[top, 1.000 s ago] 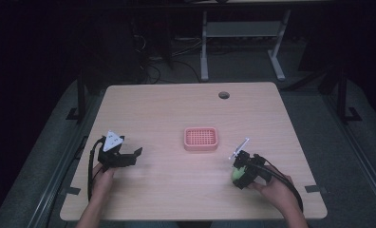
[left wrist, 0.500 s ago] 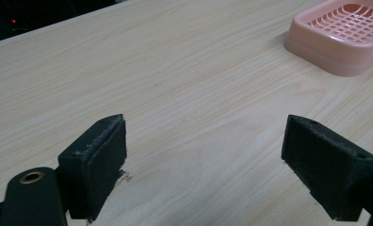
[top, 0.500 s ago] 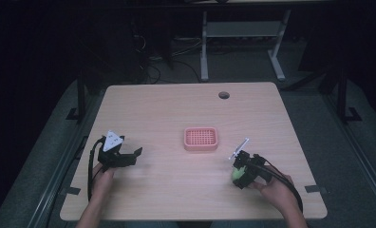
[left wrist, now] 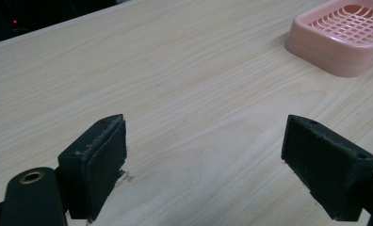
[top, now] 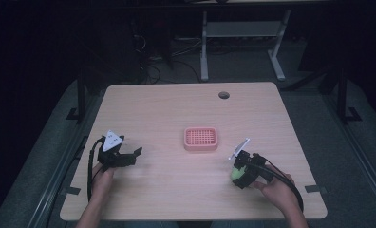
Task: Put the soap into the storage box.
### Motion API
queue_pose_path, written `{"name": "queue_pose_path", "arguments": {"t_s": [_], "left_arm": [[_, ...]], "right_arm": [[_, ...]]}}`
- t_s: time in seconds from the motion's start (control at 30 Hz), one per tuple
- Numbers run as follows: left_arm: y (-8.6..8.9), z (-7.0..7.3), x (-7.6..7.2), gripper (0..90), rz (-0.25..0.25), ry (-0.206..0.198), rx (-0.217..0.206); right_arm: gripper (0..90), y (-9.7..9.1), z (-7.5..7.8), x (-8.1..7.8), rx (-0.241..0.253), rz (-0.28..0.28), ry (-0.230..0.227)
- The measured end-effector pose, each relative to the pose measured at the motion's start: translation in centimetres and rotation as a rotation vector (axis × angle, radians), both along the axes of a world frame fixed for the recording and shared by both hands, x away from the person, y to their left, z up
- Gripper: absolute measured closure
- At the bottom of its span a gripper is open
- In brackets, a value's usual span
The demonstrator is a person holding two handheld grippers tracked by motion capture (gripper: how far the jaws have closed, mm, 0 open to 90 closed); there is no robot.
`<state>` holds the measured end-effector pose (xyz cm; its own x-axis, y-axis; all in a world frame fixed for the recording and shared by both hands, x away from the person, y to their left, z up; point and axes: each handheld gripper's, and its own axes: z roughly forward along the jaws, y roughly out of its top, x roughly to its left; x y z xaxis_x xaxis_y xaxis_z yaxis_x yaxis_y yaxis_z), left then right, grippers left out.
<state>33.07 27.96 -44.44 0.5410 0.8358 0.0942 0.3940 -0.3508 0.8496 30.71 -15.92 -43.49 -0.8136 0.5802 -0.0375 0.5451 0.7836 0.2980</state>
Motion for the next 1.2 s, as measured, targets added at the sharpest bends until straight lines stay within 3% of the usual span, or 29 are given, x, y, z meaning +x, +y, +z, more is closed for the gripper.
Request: {"name": "queue_pose_path", "arguments": {"t_s": [0.67,1.2], "left_arm": [[0.2,0.1,0.0,14.4,0.006,0.001,0.001],[0.2,0.1,0.0,14.4,0.011,-0.002,-0.012]], "right_arm": [[26.1,0.2,1.8,0.7,0.018,0.028,-0.035],[26.1,0.7,3.8,2.3,0.082,0.035,-0.055]]}}
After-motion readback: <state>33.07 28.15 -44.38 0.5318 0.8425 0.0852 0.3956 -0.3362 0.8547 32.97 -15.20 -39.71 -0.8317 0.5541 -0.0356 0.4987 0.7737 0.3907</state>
